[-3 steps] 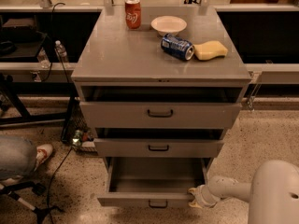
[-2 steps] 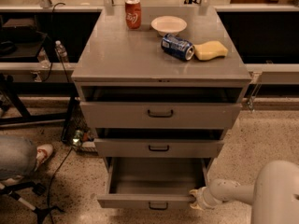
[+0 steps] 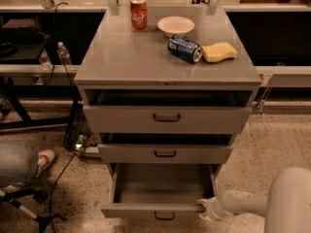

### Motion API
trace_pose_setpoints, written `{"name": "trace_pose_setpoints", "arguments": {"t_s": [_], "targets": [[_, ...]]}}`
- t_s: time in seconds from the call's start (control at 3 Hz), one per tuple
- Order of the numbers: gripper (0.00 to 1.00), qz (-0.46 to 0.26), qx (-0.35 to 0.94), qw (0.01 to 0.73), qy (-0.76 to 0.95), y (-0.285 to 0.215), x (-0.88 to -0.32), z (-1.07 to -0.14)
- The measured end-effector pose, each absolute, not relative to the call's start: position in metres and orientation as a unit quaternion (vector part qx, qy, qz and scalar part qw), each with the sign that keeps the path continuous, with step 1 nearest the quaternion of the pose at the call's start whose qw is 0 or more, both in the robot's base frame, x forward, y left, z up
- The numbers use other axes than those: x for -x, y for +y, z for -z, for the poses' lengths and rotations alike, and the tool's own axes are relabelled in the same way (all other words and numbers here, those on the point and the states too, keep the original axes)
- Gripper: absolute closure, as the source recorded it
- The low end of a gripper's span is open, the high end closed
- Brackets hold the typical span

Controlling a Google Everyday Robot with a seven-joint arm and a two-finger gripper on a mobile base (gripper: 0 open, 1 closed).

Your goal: Open bottom drawer

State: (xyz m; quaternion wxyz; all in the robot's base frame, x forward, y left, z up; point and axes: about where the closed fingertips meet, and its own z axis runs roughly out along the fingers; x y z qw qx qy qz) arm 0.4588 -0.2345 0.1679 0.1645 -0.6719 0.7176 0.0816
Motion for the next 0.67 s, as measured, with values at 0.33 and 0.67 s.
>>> {"name": "trace_pose_setpoints", "arguments": {"t_s": [0.33, 0.67], "targets": [[1.0, -0.082, 0.658, 0.166, 0.73, -0.2356, -0.4429, -0.1673], [1.0, -0.084, 0.657, 0.166, 0.731, -0.2357, -0.4409, -0.166]]}}
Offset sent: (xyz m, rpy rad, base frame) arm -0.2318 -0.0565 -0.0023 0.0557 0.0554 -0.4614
